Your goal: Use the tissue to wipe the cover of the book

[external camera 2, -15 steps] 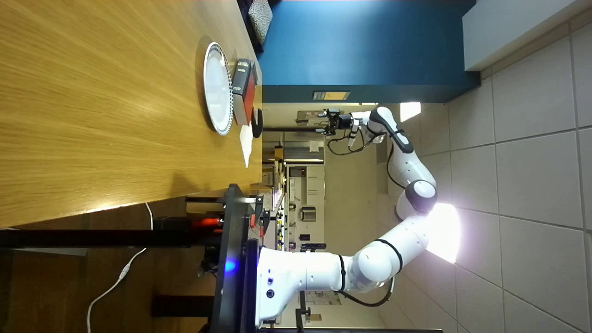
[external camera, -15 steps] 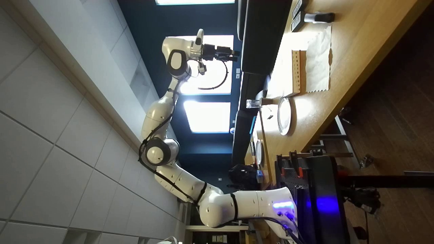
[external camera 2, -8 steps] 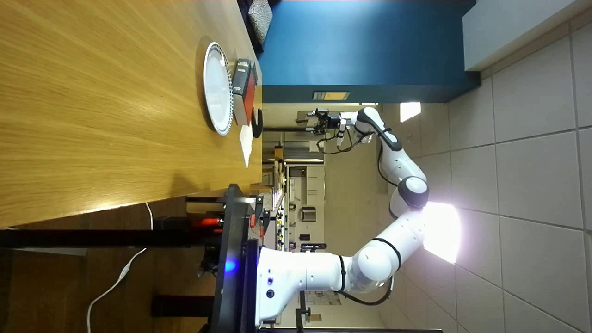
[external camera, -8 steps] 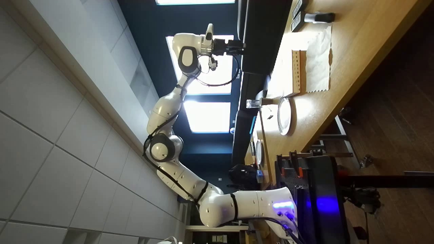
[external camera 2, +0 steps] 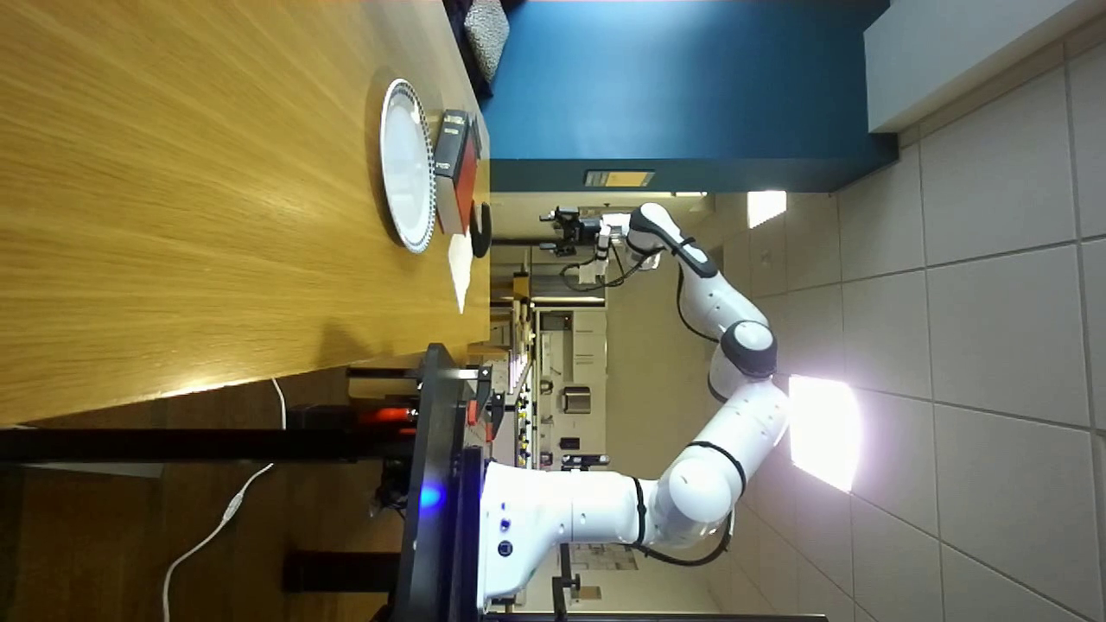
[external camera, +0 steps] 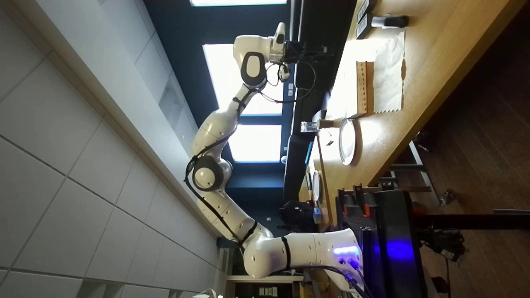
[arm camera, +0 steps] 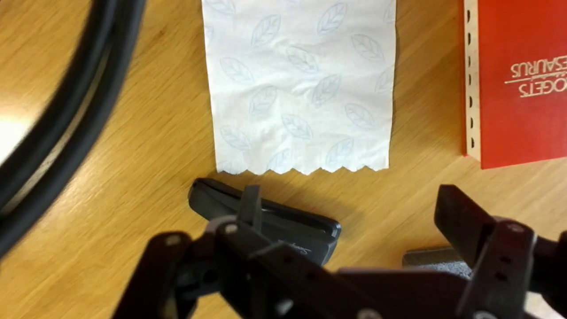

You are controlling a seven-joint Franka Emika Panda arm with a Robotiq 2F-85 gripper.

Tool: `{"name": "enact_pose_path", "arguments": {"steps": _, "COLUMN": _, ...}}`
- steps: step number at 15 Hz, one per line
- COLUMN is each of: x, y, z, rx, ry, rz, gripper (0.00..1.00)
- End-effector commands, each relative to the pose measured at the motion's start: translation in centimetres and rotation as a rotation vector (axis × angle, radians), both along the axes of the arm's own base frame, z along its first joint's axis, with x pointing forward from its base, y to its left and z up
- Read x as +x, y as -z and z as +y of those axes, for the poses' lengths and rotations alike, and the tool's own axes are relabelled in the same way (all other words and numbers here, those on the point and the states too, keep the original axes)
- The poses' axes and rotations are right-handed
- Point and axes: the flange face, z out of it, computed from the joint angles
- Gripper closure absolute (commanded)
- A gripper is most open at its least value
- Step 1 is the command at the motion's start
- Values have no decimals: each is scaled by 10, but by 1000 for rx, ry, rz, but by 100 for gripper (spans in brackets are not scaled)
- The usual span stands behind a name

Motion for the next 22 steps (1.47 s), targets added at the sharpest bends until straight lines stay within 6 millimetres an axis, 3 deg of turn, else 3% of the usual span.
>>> {"name": "enact_pose_path", "arguments": {"steps": 1, "x": -2, "y": 14, "z": -3, "rx": 14, "ry": -5, "rz": -14, "gripper": 0}}
{"name": "enact_pose_path", "arguments": {"steps": 14, "x": -35, "y": 125, "z": -2, "rx": 57, "ry": 16, "rz": 67, "gripper": 0}}
{"name": "enact_pose_path", "arguments": {"steps": 22, "x": -47, "y": 168, "z": 0, "rx": 78, "ry": -23, "rz": 94, "gripper": 0}}
